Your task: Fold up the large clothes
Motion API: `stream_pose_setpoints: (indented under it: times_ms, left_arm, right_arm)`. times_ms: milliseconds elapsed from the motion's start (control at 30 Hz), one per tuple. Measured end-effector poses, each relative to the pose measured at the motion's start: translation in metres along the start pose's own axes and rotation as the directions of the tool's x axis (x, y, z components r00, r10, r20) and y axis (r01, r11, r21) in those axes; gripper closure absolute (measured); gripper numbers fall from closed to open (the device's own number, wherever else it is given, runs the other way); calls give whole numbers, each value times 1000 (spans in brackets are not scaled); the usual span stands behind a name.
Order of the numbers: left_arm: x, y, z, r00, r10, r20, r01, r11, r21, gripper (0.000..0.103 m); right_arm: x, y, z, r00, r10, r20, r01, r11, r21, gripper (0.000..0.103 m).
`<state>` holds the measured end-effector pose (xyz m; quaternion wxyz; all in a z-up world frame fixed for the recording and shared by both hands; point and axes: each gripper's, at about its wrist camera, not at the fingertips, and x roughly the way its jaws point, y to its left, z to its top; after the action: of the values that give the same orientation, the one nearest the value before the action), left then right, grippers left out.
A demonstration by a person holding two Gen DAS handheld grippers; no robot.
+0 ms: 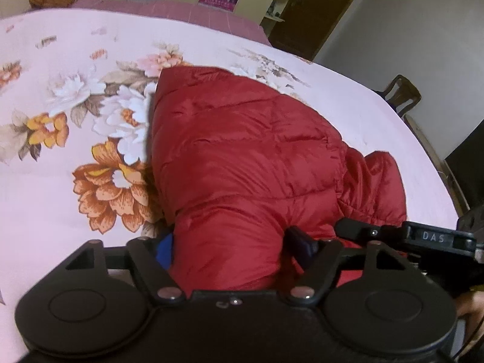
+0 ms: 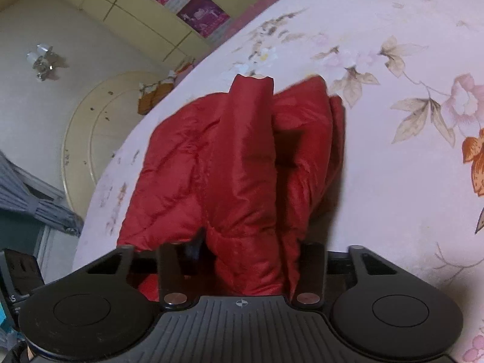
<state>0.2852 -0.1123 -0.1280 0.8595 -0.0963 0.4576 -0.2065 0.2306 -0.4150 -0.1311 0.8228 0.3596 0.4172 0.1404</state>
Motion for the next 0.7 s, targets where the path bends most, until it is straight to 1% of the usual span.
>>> stream_pose_setpoints:
  times_ms: [33,100,267,367,567,700]
  left_arm:
    - [-3,-2,0,1000,5,8,-5,1000,4,35]
    - [-11,-6,0,999,16,29,-16,1000,13,39]
    - [-37,-6,1,996,53,69,-55,998,20,39]
    - [-55,3,3,993,76,90,-78,997,20,39]
    - [-90,44,10,987,92,130,-95,995,13,39]
    - [-110,92,18,985,78,151,-80,997,9,39]
  right_arm:
    - [-3,2,1,1000,8,8,-8,1000,-9,68]
    - [-8,10,1,1000,20,18,-20,1000,-24,69]
    - [-11,27,0,997,71,20,-70,996,-58,70]
    - [-2,46,-1,995,95,15,-94,993,-71,70]
    - [30,99,-14,993,115,17,-113,989,-98,70]
    - [58,142,-29,993,113,31,-109,988,-111,70]
